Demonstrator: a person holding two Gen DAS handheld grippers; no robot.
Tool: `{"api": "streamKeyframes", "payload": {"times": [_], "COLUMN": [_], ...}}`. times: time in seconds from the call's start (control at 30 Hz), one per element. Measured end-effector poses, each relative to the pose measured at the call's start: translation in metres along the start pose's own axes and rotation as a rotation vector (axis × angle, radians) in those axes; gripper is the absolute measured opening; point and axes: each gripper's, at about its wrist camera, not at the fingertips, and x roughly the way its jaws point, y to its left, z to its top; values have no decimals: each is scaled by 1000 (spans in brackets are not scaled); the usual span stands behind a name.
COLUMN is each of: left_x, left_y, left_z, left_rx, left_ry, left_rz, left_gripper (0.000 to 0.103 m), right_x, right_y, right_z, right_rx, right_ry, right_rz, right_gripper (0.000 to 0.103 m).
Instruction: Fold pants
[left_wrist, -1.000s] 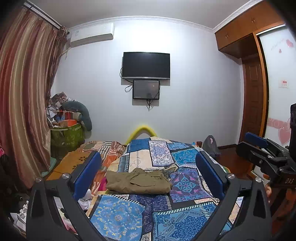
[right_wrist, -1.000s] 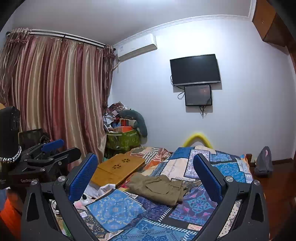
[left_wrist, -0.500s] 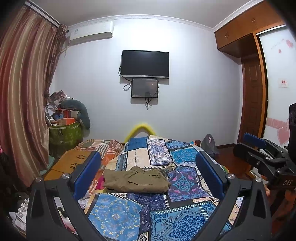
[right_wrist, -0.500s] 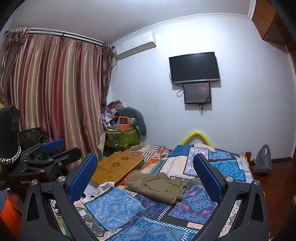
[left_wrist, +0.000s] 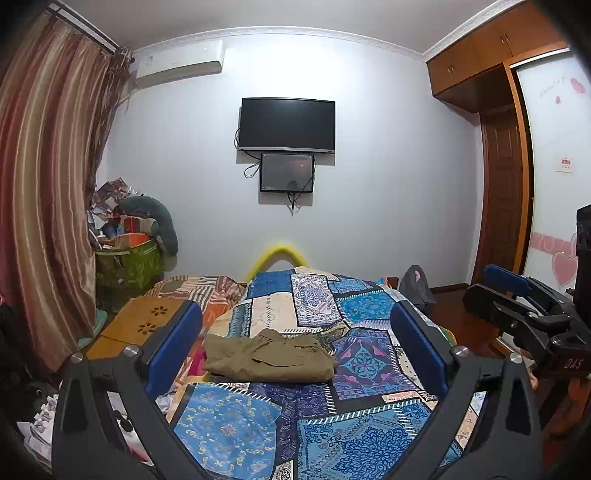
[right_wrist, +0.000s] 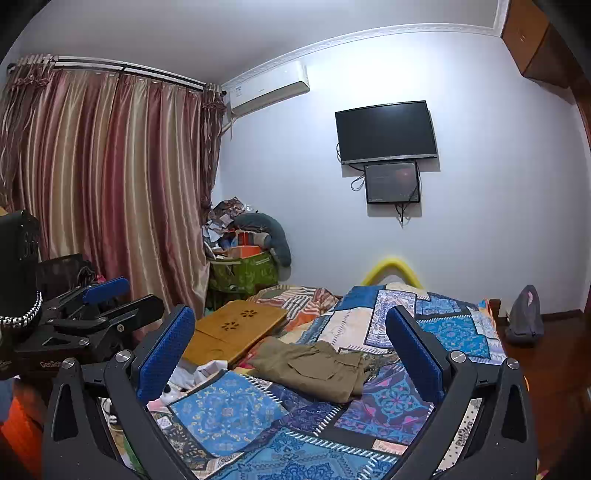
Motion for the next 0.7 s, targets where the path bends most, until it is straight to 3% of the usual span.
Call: {"api": "streamKeyframes", "payload": {"times": [0.7], "left_x": [7], "left_y": [5], "left_z": [-3], "left_rx": [-21], "left_ry": [22], "left_rz": [-7], "left_gripper": [103], "right_x": [1], "right_y": [-4], "right_z": [-1], "right_rx": [11], "right_ry": [4], "right_rz": [-1], "right_gripper": [103]}}
